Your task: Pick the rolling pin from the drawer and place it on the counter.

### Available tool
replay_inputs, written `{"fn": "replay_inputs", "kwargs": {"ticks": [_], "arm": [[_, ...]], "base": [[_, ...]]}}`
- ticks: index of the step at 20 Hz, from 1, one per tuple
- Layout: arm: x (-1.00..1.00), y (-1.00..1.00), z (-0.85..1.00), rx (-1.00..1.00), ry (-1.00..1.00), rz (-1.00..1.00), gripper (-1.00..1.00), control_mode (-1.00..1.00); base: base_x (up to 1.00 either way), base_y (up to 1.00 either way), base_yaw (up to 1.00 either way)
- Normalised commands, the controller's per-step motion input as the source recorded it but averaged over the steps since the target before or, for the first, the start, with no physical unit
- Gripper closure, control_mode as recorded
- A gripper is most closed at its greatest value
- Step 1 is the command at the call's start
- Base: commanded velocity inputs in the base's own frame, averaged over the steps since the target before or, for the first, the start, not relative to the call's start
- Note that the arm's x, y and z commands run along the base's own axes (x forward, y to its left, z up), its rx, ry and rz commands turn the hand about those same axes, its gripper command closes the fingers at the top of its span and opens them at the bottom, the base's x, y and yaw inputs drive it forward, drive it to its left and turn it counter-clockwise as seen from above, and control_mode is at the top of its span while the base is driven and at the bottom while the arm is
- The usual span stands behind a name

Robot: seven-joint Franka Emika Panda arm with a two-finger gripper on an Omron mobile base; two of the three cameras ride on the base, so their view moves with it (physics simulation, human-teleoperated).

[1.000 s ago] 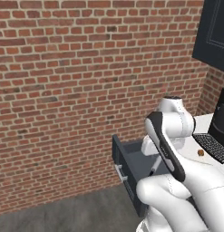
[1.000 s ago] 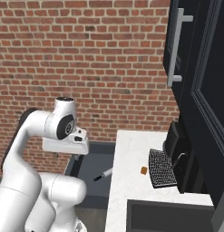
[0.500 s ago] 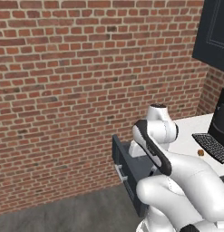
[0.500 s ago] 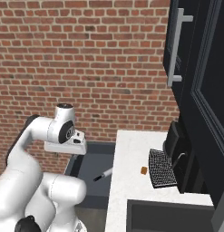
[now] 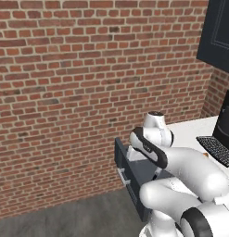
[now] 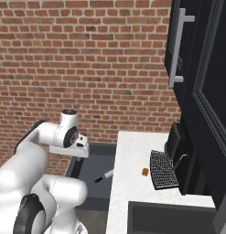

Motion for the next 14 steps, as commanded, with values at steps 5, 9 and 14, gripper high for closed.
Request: {"fn": "replay_inputs", "kwargs": {"ticks": [5,9,14], "arm": [[0.17,0.14,-0.4,-0.03,0.0,0.0,-1.0,-1.0],[0.26,0.15,-0.48,-0.05,0.0,0.0,-1.0,-1.0],[0.36,0.15,-0.37,-0.05,0.0,0.0,-1.0,-1.0]], "base": [[0.0,0.0,0.0],[0.0,0.0,0.0],[0.0,0.0,0.0]]}}
